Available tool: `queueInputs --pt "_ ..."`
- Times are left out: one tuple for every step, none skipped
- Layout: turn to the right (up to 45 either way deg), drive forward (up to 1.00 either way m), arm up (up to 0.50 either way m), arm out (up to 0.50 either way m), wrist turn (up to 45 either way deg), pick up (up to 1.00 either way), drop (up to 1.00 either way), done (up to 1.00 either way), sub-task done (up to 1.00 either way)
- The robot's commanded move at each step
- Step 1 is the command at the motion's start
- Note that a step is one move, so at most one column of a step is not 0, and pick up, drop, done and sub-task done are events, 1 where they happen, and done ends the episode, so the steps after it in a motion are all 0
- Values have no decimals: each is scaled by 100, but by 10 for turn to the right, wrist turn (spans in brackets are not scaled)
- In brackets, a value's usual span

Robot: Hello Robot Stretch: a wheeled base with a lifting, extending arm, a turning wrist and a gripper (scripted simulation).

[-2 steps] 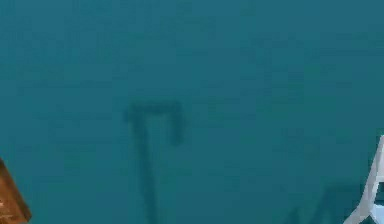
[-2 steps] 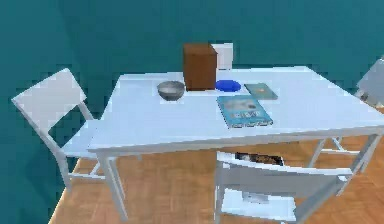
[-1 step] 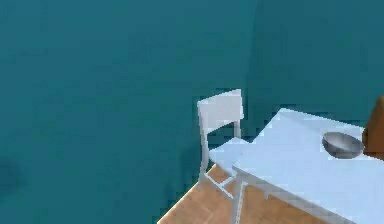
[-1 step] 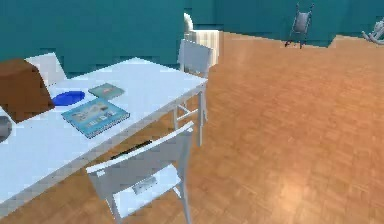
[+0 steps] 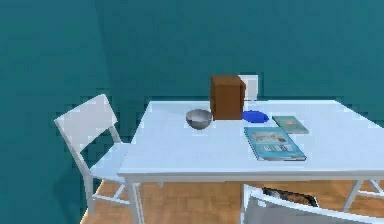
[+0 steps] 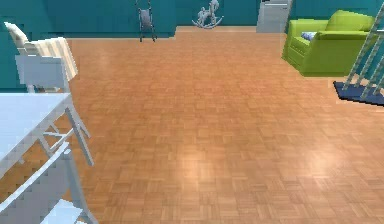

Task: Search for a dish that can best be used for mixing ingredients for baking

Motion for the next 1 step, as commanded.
queueInputs --pt "0 0 0 0 0 0 0 100 0"
